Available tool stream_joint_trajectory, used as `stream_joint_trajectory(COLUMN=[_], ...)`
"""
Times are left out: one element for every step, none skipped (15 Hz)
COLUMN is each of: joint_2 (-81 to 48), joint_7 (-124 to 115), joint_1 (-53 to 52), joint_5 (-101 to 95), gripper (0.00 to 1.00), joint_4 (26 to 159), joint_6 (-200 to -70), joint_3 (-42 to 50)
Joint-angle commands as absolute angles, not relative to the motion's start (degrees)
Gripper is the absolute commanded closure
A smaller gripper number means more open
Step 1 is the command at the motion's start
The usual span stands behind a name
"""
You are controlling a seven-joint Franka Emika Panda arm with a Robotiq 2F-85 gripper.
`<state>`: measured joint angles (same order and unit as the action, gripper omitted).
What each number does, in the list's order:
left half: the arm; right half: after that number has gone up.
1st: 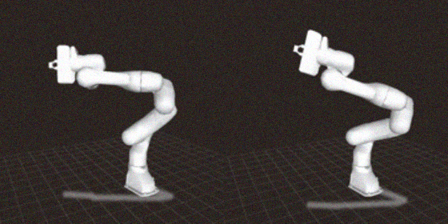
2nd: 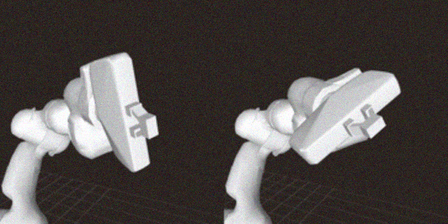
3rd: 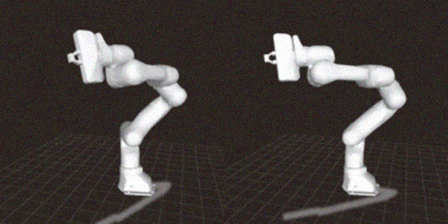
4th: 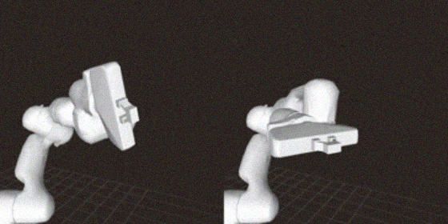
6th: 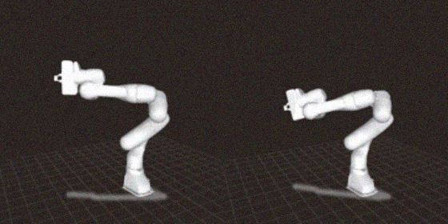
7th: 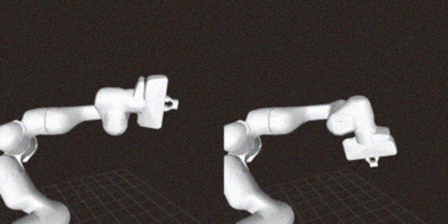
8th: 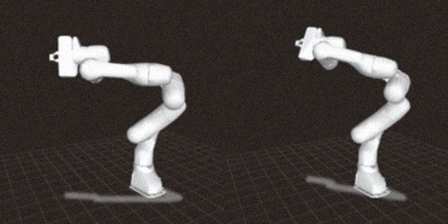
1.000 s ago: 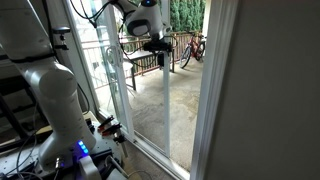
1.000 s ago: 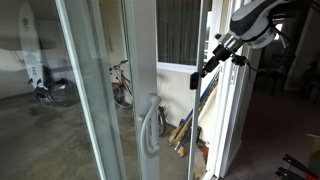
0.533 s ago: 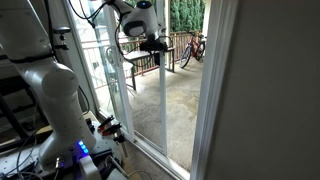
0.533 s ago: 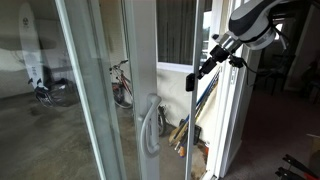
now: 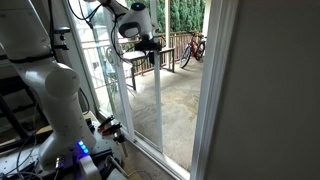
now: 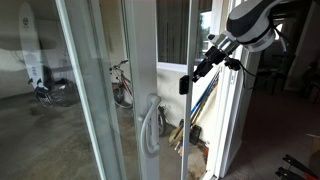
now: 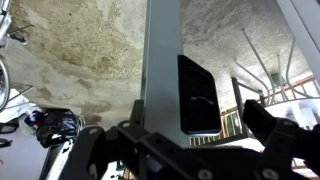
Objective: Slide the door to the left.
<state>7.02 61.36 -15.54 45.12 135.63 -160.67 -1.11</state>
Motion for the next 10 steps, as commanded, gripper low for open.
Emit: stream_joint_trajectory(joint_2=[5.3, 4.9, 4.7, 4.3, 4.0, 3.7, 3.4, 3.0, 2.8, 2.4], joint_7=[61.9, 61.8, 61.7, 61.4, 61.3, 61.2, 61.1, 61.0, 60.9, 60.9], joint_1=[-17.9, -18.3, -18.7, -19.0, -19.3, -19.6, -19.8, -20.0, -20.2, -20.5], joint_5=[47.4, 47.6, 47.5, 47.3, 47.2, 47.1, 46.9, 46.9, 46.9, 46.9], gripper=[0.00, 0.00, 0.00, 0.00, 0.00, 0.00, 0.00, 0.00, 0.00, 0.00], joint_4=[134.9, 134.5, 134.3, 134.0, 133.8, 133.5, 133.3, 133.0, 132.7, 132.4], joint_6=[-162.9, -163.2, -163.6, -164.1, -164.4, -164.6, -164.7, -164.9, -165.0, -165.2], joint_3=[-2.8, -3.1, -3.3, -3.6, -3.8, -3.9, -4.1, -4.3, -4.5, -4.8])
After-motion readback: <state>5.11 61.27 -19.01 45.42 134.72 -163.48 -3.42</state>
